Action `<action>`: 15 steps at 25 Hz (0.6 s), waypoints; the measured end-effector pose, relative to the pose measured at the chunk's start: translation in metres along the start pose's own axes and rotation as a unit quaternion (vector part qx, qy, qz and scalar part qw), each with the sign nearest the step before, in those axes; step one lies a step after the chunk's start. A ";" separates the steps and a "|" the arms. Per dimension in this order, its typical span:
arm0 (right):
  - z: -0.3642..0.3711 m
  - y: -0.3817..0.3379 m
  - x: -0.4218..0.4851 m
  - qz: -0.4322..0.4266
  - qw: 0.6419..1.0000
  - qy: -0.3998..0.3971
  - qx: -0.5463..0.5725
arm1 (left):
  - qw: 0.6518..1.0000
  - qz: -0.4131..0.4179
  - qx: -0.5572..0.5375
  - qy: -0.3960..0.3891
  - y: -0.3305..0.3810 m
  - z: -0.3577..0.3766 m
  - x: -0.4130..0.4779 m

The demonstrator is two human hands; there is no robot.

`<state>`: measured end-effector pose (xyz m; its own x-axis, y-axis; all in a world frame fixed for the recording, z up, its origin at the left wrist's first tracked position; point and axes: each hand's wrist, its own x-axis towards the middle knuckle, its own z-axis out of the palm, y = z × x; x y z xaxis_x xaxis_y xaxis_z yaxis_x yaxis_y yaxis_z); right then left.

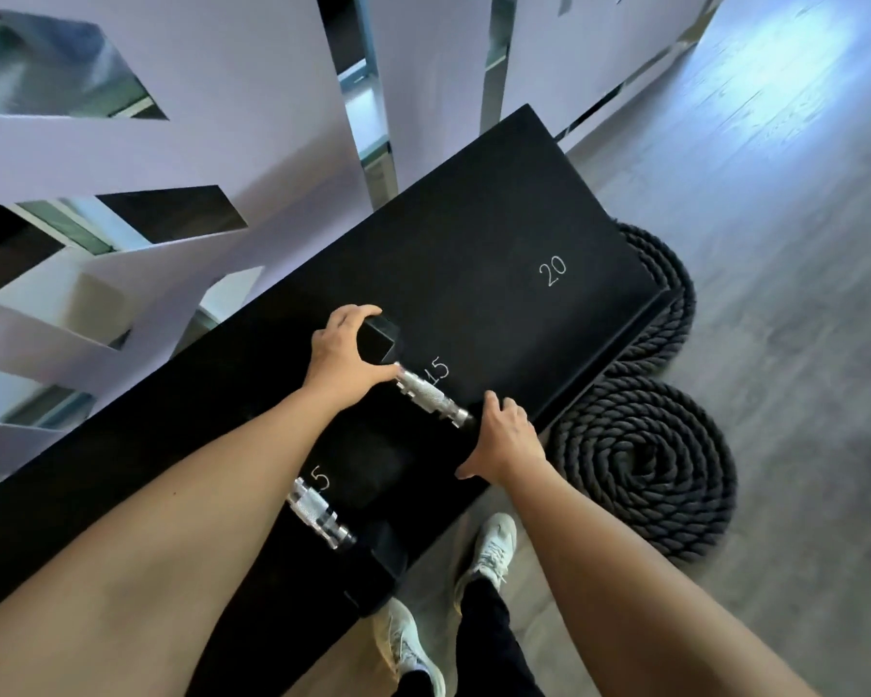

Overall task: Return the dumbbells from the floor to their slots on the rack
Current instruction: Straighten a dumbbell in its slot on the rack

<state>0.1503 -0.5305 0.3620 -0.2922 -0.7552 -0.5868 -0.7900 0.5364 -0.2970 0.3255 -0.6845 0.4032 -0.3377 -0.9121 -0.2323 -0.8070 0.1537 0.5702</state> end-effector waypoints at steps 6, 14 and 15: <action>0.005 0.004 -0.004 0.050 0.997 -0.004 0.063 | 0.994 0.054 0.051 -0.081 0.037 -0.001 0.036; -0.012 -0.002 -0.003 0.054 0.997 -0.047 0.026 | 0.988 0.042 0.099 -0.109 0.043 -0.006 0.033; -0.019 -0.005 -0.001 0.052 0.997 -0.059 0.027 | 0.988 0.035 0.089 -0.122 0.044 -0.008 0.032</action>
<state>0.1443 -0.5397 0.3786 -0.3037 -0.6469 -0.6994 -0.7281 0.6311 -0.2676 0.2826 -0.7097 0.4269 -0.4850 -0.7816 -0.3921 -0.8427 0.2979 0.4485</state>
